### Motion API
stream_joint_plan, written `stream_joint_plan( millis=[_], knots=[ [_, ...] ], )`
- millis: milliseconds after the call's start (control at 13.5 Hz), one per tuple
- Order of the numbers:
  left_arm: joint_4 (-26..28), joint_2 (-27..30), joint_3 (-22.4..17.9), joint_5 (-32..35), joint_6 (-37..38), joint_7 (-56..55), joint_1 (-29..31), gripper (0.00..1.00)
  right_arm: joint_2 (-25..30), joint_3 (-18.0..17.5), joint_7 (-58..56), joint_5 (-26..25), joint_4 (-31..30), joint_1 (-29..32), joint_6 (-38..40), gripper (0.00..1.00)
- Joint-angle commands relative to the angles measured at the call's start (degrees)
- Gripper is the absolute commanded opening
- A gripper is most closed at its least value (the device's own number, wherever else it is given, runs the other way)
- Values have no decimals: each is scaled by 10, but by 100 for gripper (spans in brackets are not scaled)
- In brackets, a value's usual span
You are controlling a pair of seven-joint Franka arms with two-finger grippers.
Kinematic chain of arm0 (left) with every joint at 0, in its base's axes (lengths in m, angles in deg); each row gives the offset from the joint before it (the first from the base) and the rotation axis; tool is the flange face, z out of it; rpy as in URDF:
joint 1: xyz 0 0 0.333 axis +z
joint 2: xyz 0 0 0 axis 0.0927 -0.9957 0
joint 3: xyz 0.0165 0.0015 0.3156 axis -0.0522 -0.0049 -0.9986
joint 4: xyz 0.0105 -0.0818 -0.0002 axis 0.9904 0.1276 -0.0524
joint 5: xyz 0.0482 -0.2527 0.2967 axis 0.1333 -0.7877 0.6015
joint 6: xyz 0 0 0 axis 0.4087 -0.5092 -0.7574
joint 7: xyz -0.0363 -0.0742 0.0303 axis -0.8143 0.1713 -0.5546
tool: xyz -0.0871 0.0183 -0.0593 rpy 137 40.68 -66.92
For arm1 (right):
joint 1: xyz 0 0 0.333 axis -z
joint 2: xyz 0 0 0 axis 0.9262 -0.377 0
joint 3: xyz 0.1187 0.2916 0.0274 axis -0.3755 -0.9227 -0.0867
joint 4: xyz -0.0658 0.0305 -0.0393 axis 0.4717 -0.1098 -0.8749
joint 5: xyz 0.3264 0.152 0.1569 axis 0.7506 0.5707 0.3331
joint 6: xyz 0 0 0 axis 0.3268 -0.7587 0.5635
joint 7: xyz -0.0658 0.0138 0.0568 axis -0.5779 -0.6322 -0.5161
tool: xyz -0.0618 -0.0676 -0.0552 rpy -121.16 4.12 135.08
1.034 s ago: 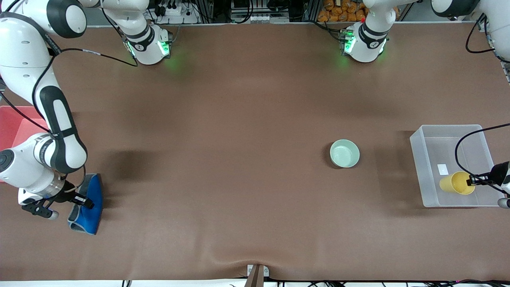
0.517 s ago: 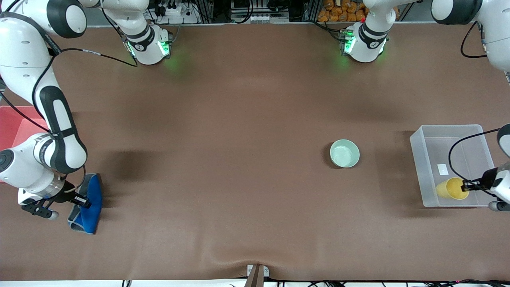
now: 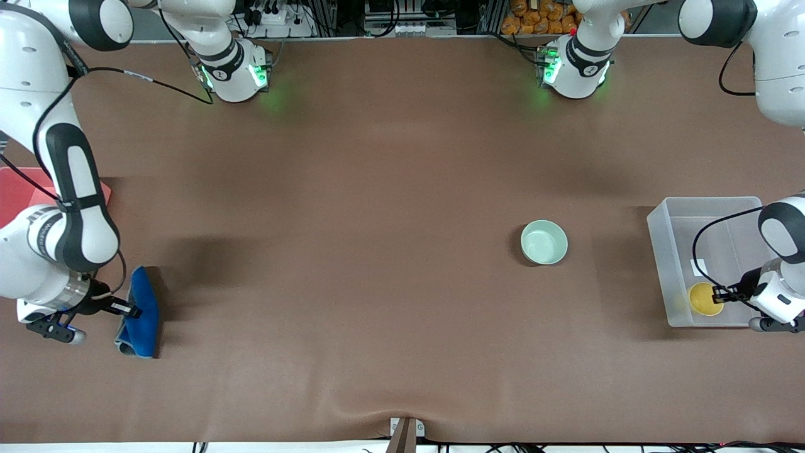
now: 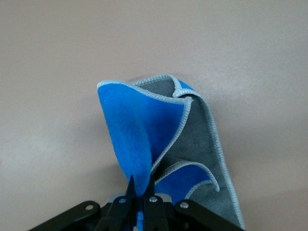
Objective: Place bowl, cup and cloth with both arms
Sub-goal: 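Place the cup in the clear tray while the right gripper lifts the cloth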
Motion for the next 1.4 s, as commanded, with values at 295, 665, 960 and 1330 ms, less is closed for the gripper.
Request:
stream_joint_plan(
  millis=[295,665,960,1330],
  knots=[
    [-3,32,-4,-2,16,11,-17,100,72,0,0,5,-9,4,99,0],
    [-5,114,0,1,132,-49,-53,100,136,-2,-33,-12,-9,32,214,0],
    [5,126,11,0,172,-185,-126,100,170,-1,-45,-11,-10,40,279,0],
    [154,189,62,1,116,-241,-131,100,214,-2,-45,-9,-12,53,362,0]
  ],
)
